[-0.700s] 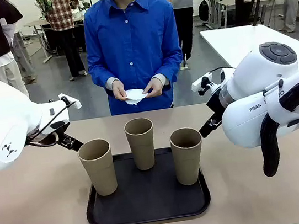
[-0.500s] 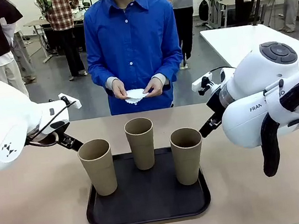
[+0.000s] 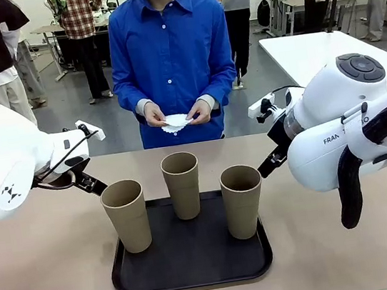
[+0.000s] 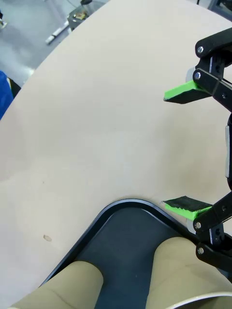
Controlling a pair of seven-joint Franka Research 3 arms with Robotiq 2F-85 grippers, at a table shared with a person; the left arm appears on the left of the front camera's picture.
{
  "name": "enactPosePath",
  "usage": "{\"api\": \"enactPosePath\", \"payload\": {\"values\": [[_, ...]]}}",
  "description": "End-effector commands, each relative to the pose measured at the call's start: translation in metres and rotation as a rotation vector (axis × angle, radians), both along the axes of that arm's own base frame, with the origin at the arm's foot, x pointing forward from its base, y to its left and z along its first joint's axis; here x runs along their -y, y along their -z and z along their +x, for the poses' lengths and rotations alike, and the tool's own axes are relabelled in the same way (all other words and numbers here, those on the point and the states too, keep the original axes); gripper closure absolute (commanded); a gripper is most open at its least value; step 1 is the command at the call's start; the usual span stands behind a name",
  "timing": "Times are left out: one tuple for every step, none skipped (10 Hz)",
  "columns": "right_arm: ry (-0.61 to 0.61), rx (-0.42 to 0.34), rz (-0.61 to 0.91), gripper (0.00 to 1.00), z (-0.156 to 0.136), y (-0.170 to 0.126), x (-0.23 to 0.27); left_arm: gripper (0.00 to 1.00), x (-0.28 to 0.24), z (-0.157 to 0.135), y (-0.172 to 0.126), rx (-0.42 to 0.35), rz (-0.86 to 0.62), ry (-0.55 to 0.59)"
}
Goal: Place coasters on the table and set cups on them.
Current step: Pick up one Reusable plastic cup and place it on a coaster set by the human.
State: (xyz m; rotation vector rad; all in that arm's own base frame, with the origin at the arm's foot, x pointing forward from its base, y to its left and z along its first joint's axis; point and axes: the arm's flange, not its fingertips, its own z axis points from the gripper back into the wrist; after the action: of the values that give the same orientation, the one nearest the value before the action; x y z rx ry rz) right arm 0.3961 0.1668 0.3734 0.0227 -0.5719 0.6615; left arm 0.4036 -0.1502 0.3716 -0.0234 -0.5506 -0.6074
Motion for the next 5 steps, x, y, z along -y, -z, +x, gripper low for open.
{"api": "enactPosePath", "payload": {"values": [[0.0, 0.0, 0.0, 0.0, 0.0, 0.0, -0.0001, 0.0, 0.0, 0.0, 0.0, 0.0, 0.0, 0.0], [0.0, 0.0, 0.0, 0.0, 0.0, 0.0, -0.0001, 0.0, 0.0, 0.0, 0.0, 0.0, 0.0, 0.0], [0.0, 0.0, 0.0, 0.0, 0.0, 0.0, -0.0001, 0.0, 0.0, 0.0, 0.0, 0.0, 0.0, 0.0], [0.0, 0.0, 0.0, 0.0, 0.0, 0.0, -0.0001, 0.0, 0.0, 0.0, 0.0, 0.0, 0.0, 0.0], [0.0, 0.0, 0.0, 0.0, 0.0, 0.0, -0.0001, 0.0, 0.0, 0.0, 0.0, 0.0, 0.0, 0.0]]}}
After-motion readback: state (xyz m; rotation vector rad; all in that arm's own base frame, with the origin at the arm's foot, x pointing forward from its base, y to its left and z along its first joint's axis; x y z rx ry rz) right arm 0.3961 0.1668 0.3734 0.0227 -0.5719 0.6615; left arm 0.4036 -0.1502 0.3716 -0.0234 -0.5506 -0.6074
